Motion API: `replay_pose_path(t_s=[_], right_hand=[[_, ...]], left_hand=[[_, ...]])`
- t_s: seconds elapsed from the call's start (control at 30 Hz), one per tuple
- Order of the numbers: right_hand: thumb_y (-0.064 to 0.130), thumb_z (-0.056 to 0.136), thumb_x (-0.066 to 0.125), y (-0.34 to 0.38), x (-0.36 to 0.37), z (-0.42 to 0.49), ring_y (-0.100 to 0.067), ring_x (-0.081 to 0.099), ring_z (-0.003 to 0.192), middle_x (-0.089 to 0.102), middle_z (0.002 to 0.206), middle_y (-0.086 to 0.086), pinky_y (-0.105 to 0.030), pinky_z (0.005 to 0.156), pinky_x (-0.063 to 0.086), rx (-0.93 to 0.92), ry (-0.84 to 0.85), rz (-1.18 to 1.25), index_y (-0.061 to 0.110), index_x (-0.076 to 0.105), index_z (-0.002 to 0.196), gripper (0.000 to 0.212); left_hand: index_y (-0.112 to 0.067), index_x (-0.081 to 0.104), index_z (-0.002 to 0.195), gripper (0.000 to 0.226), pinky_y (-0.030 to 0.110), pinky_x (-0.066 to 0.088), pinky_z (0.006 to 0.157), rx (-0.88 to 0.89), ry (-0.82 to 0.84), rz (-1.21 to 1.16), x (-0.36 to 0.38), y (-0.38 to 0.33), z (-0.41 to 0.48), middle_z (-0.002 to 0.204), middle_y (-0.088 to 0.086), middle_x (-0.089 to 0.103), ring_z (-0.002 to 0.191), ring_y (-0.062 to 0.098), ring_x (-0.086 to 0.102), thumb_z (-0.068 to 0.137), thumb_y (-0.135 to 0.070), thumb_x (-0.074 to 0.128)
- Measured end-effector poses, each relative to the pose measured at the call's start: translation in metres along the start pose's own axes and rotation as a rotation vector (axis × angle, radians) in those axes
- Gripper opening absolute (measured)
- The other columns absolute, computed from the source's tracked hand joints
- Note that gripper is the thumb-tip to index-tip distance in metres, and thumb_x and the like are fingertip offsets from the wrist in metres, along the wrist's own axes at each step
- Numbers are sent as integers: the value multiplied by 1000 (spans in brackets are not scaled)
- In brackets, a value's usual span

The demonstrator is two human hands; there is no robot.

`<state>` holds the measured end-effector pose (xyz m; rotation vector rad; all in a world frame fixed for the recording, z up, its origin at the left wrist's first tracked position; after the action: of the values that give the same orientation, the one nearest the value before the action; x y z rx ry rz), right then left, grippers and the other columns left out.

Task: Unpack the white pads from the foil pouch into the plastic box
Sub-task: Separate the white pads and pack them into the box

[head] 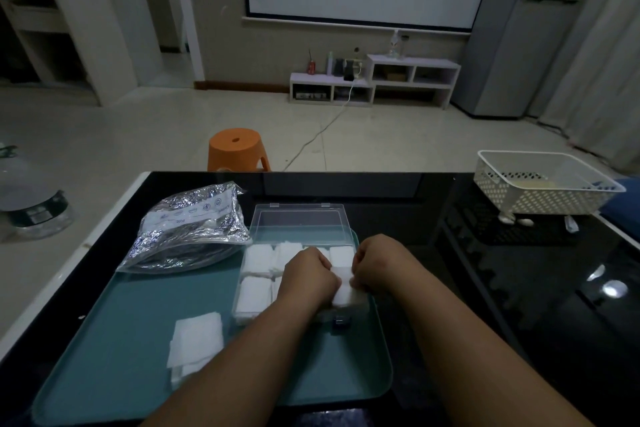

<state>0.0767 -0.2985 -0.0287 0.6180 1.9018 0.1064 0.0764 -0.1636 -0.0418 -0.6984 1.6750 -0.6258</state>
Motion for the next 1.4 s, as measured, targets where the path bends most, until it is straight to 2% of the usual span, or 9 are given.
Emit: replay_pose_path(t_s=[0.23, 0.33, 0.4, 0.5, 0.7, 0.93, 1.03, 1.23, 1.4], right_hand=[[19, 80, 77, -6, 3, 4, -22, 67, 93, 69, 102, -6, -38, 89, 56, 5, -29, -16, 13, 70, 105, 27], [19, 77, 78, -9, 10, 7, -21, 65, 95, 70, 104, -6, -37, 89, 55, 21, -10, -21, 14, 72, 106, 30], [20, 76, 79, -9, 14, 10, -21, 65, 99, 69, 110, -6, -37, 91, 54, 17, 4, -78, 14, 71, 110, 35], [24, 77, 80, -8, 15, 10, -22, 62, 108, 66, 119, -5, -39, 96, 52, 9, 65, -143, 14, 68, 118, 45], [24, 76, 81, -3, 22, 9, -24, 59, 112, 61, 126, -6, -41, 99, 50, -13, 145, -273, 17, 64, 124, 52], [14, 80, 70, 4, 7, 9, -18, 65, 90, 69, 102, -3, -37, 86, 56, -39, -44, -169, 17, 72, 102, 22], [12, 79, 67, 16, 1, 1, -18, 66, 83, 68, 90, -3, -36, 80, 58, -70, -97, -113, 15, 72, 90, 13], [9, 81, 64, 47, 5, -14, -19, 66, 86, 70, 92, -5, -37, 83, 58, -185, -85, 0, 12, 71, 87, 9], [11, 84, 66, 75, 12, -26, -19, 63, 91, 70, 95, -3, -38, 86, 56, -293, -87, 81, 16, 72, 90, 10]], left_hand=[[-20, 49, 85, 26, 24, 35, 56, 34, -39, 45, -1, 1, -4, 82, -5, 53, 79, 16, 52, 78, -21, 74], [-20, 55, 82, 17, 27, 45, 68, 104, -54, 114, 5, -3, -8, 86, -1, 61, 81, 17, 57, 80, -20, 72], [-18, 66, 92, 7, 27, 47, 79, 161, -46, 200, 9, -9, -9, 98, 3, 67, 91, 18, 60, 85, -20, 67], [-15, 70, 113, 25, 26, 48, 89, 170, 28, 241, 15, -9, -7, 112, 5, 69, 102, 19, 63, 89, -17, 64], [-14, 73, 109, 25, 25, 45, 84, 154, 90, 299, 18, -7, -6, 110, 8, 69, 102, 22, 63, 85, -11, 66], [-18, 72, 111, 26, 29, 49, 95, 153, 52, 25, 0, 4, -7, 114, 1, 70, 104, 16, 64, 87, -11, 63], [-20, 73, 101, 20, 39, 55, 89, 145, 14, -126, -21, 13, -7, 102, 0, 72, 92, 18, 68, 84, -12, 65], [-26, 70, 92, 14, 27, 51, 79, 178, -85, -126, -72, 30, -5, 92, -8, 69, 85, 11, 65, 85, -15, 66], [-24, 74, 89, 14, 32, 54, 83, 117, -129, -125, -110, 56, -5, 91, -4, 72, 88, 13, 67, 82, -13, 69]])
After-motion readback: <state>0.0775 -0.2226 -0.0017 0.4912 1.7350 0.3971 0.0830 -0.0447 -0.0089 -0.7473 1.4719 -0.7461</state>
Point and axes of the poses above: each hand's wrist, its own z-axis towards the middle knuckle, its own x-axis out of the palm, y = z × x, the point moved 7 cm from there along z, towards the middle knuckle
